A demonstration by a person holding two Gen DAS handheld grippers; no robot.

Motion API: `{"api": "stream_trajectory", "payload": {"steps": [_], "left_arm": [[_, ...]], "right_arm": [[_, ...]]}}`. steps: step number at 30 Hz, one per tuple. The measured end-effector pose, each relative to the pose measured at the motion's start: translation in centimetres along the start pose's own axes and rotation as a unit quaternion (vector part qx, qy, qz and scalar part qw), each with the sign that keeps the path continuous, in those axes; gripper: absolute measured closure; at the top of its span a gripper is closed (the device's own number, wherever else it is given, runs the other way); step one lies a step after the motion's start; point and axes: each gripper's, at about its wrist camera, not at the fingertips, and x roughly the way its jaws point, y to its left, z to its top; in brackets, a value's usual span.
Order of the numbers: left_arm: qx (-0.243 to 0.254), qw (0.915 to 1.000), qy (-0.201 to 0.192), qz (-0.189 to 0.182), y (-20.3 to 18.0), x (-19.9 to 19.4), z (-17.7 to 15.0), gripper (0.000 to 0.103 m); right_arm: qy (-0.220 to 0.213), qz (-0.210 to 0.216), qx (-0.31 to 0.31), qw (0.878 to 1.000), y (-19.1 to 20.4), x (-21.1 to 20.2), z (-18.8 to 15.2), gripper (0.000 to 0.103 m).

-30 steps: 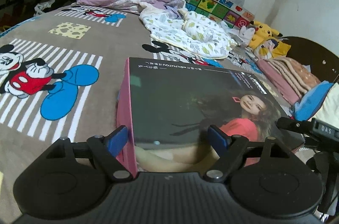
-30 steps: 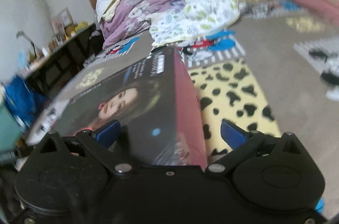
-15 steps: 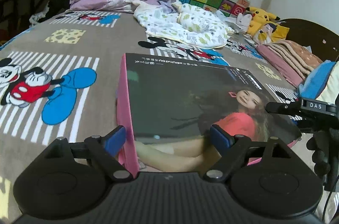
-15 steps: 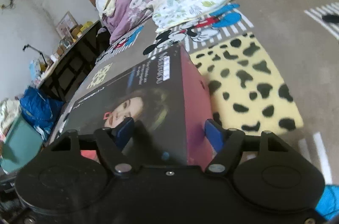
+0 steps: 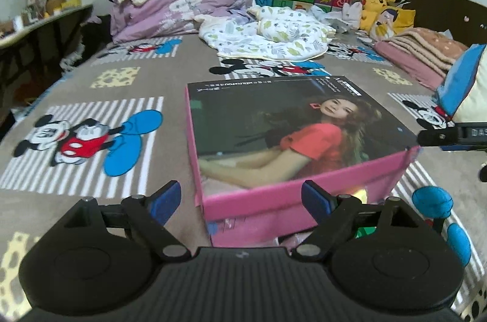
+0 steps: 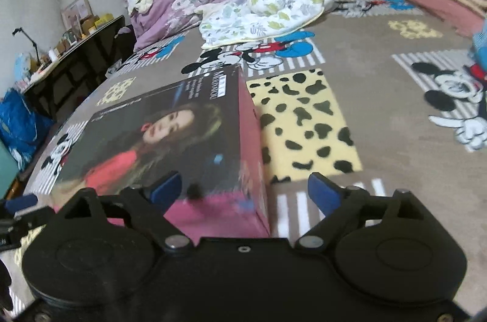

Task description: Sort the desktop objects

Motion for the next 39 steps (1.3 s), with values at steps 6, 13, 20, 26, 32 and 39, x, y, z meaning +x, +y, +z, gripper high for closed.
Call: {"api": "stream_trajectory", "payload": {"steps": [6, 13, 20, 26, 32, 39], "left_arm": [[-0.020, 0.9988, -0.015, 0.042, -1.1, -3.9, -1.6, 0.017], [-0.045, 0.9972, -0.023, 0.054, -1.7, -8.4, -3.2, 0.017], [-0.020, 0.9974, -0.023, 0.065, -3.3, -11.7, -5.3, 0.017], [-0.039, 0.9986, -0.012, 0.034, -3.8, -13.1, -7.5, 0.017], [-0.055, 0.9979, -0.023, 0.026, -5.0, -15.2, -9.6, 0.017], [-0.036, 0.9977, -0.034, 0.047, -6.8, -17.9, -11.2, 0.017]], "right_arm": [[-0.005, -0.017, -0.026, 1.000, 2.3, -4.2, -2.1, 0.010], [-0.010, -0.014, -0.035, 0.999, 3.9, -8.0, -4.2, 0.010], [-0.018, -0.025, -0.040, 0.999, 5.0, -10.7, -6.4, 0.008], [-0.018, -0.031, -0.042, 0.998, 5.3, -13.1, -8.2, 0.008], [-0.014, -0.045, -0.047, 0.998, 5.3, -15.5, -10.3, 0.008], [-0.016, -0.055, -0.037, 0.998, 5.1, -18.4, -12.6, 0.008]]}}
